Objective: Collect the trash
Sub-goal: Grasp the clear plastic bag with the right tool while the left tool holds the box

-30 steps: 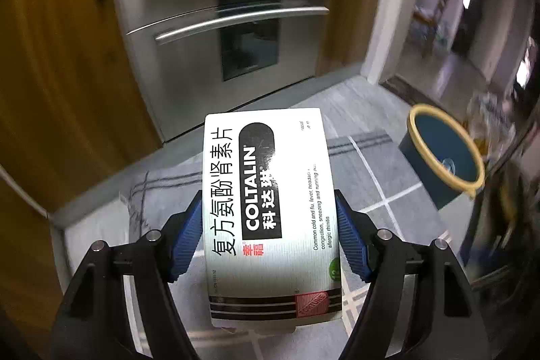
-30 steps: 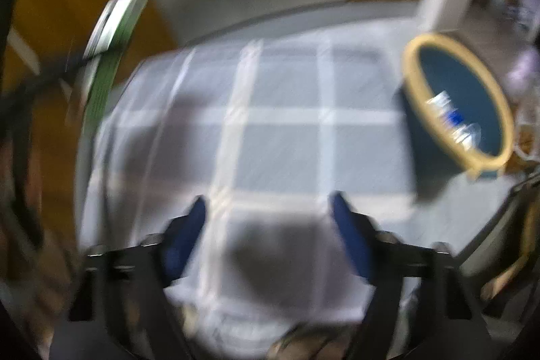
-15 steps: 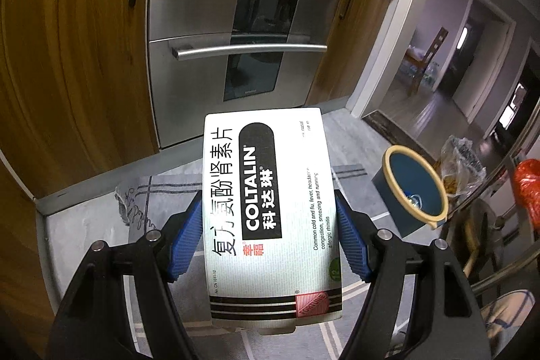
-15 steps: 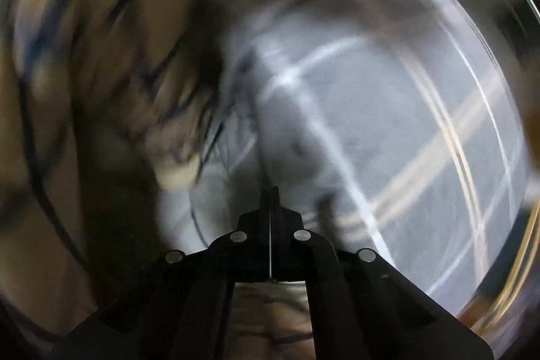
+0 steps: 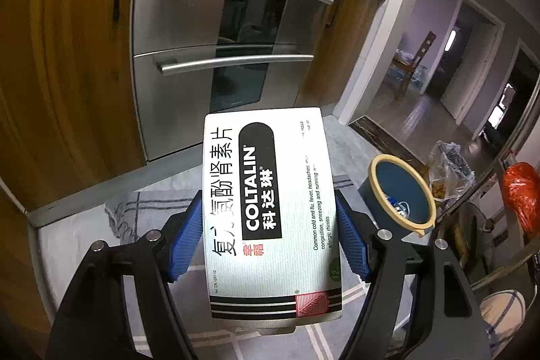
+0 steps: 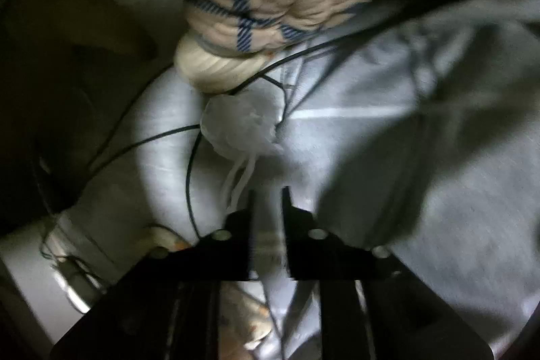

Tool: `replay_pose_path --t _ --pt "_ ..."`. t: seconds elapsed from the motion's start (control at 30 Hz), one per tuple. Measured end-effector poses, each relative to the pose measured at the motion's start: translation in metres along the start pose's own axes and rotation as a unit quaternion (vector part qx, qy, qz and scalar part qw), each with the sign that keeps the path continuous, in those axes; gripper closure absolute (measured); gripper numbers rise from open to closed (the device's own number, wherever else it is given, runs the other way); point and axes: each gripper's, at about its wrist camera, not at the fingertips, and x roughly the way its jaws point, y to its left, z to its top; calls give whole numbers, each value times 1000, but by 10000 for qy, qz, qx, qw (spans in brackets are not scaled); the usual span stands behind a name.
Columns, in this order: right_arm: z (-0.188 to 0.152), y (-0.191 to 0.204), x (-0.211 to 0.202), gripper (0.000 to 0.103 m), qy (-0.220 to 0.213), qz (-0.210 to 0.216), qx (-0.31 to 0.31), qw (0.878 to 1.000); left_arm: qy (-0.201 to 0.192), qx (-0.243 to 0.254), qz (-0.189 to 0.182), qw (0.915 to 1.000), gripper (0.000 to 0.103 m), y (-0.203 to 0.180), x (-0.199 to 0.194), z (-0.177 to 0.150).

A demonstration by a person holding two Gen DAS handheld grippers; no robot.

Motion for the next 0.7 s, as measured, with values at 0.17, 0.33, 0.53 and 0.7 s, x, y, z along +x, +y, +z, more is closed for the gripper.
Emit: replay_pose_path --t 0.17,0.33,0.53,0.7 --pt "14 17 24 56 -73 -84 -597 9982 -68 62 -104 9999 32 -4 -2 5" --pt "20 33 44 45 -213 -130 -1139 9932 29 75 -176 9998 32 -3 3 5" --pt "26 37 57 42 -407 -130 -1430 9888 134 61 -229 9996 32 0 10 9" --pt "27 50 76 43 -347 -23 -1723 9844 247 36 -276 9993 32 3 15 9"
